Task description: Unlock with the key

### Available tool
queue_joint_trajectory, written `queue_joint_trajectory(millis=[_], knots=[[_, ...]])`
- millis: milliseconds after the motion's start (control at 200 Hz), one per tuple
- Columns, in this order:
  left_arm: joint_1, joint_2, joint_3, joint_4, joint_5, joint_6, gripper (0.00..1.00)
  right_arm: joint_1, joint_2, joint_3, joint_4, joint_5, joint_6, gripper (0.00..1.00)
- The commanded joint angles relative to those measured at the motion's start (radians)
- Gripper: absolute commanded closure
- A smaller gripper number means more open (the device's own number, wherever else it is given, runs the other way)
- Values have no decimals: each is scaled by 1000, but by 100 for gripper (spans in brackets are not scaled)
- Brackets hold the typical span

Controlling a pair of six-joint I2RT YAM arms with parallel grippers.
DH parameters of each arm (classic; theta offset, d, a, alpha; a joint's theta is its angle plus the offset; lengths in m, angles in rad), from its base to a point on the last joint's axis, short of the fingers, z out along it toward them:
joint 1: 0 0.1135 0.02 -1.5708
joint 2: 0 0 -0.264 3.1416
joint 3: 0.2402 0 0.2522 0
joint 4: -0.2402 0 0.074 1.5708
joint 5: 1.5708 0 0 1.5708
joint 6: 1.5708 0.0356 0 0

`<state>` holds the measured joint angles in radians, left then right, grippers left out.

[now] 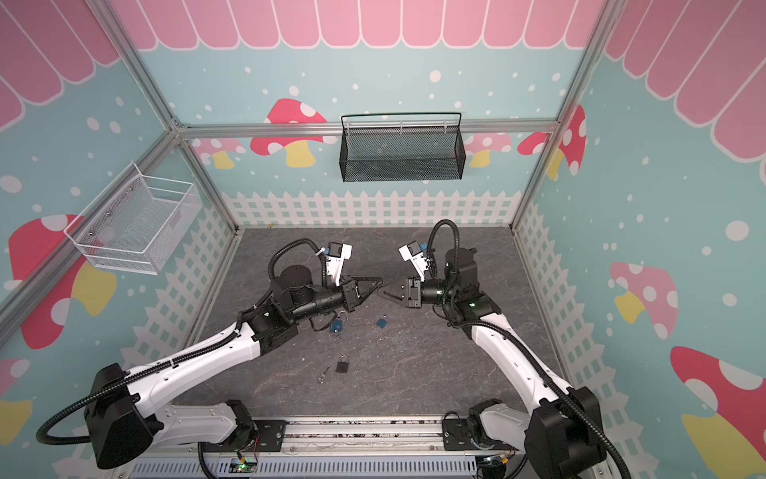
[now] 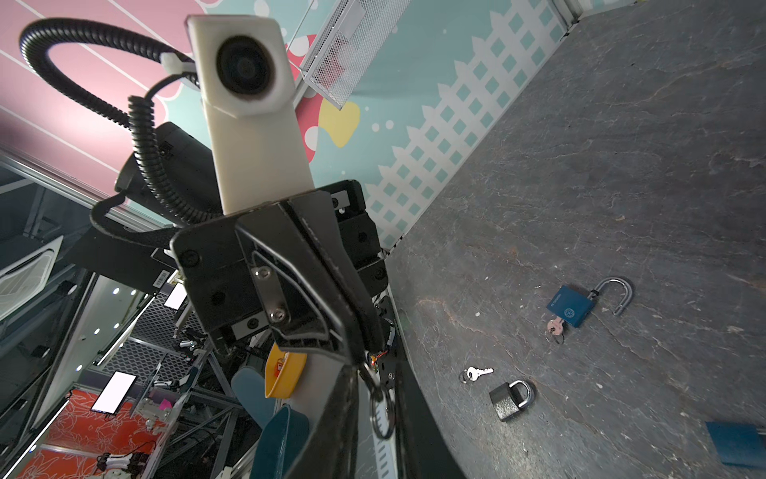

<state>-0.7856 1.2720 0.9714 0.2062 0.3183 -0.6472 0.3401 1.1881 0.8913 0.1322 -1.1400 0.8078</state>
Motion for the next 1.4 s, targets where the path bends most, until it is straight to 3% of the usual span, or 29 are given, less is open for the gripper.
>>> queue_joint_trajectory(millis=[0, 170, 560, 830, 1391], knots=[[8, 0, 38, -2, 7, 27, 100, -6, 5, -24, 92, -42, 60, 83], [9, 3, 43, -3, 4, 33, 100, -6, 14, -48, 143, -64, 99, 88], [13, 3, 45, -23, 5, 47, 100, -19, 24, -27, 159, -75, 110, 84], [14, 11, 47, -22, 7, 45, 100, -21, 24, -46, 242, -97, 182, 84], [14, 27, 57, -28, 29, 47, 100, -21, 34, -57, 279, -101, 209, 91]])
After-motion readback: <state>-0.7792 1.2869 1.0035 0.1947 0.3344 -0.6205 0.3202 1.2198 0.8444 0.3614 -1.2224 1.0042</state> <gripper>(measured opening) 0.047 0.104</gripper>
